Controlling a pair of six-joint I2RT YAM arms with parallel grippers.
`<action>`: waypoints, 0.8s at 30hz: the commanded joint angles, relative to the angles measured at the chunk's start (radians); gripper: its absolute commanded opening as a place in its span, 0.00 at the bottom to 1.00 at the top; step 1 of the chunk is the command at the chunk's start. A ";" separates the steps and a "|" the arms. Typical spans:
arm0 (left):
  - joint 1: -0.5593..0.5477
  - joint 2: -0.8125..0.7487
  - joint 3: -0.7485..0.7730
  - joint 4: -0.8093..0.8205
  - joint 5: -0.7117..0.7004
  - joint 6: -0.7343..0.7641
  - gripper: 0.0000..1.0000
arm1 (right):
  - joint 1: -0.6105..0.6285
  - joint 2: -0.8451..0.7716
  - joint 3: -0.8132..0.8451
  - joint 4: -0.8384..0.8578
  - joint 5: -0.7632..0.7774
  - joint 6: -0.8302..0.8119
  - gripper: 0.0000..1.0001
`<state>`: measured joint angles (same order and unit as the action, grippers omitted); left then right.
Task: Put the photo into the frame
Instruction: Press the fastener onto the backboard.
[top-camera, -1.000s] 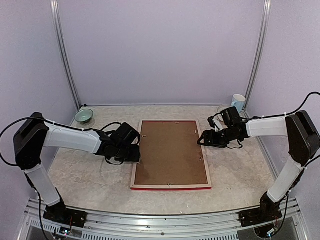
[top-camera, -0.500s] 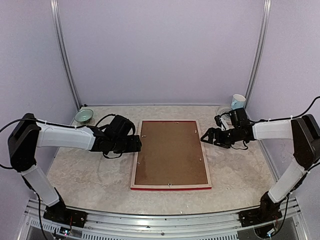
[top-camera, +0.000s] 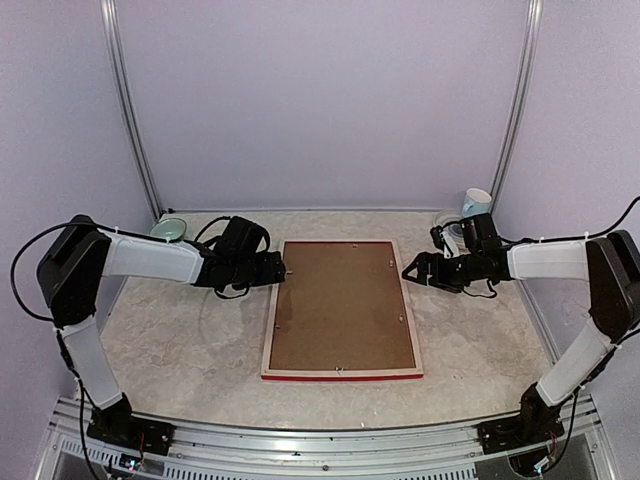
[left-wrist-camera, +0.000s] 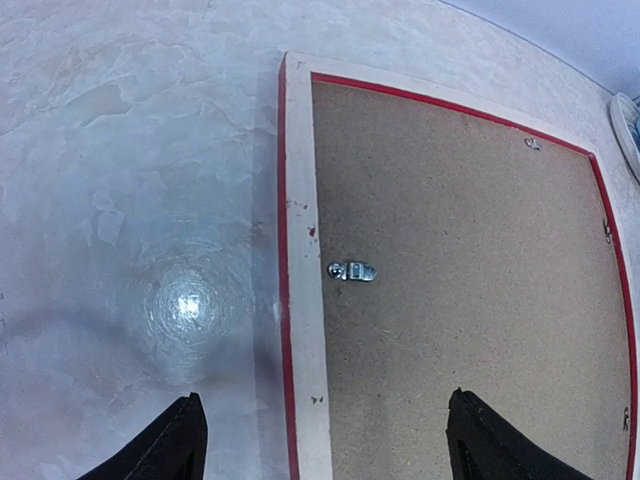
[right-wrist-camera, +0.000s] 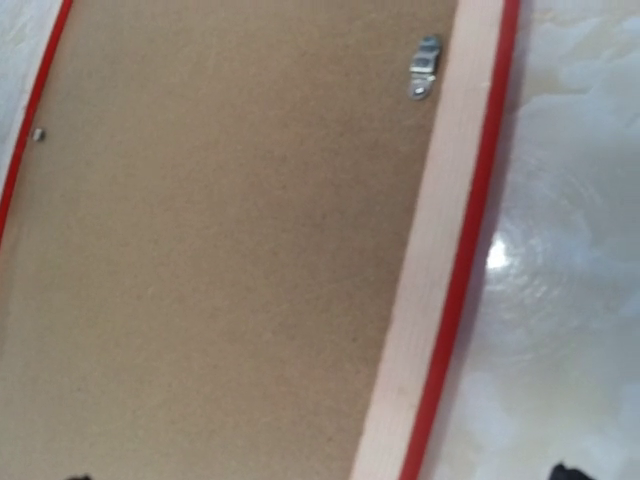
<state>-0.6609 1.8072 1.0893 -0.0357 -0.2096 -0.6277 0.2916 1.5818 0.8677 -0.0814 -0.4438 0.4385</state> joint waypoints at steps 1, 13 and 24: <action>0.016 0.042 0.038 0.028 0.027 0.040 0.82 | -0.008 0.003 -0.003 -0.019 0.067 -0.023 0.99; 0.062 0.216 0.232 -0.047 0.061 0.169 0.83 | -0.008 0.063 0.016 -0.038 0.032 -0.021 0.88; 0.067 0.306 0.300 -0.080 0.058 0.216 0.75 | -0.008 0.083 0.022 -0.035 -0.013 -0.020 0.84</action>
<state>-0.5945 2.0895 1.3582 -0.0978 -0.1596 -0.4465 0.2913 1.6444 0.8688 -0.1112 -0.4236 0.4229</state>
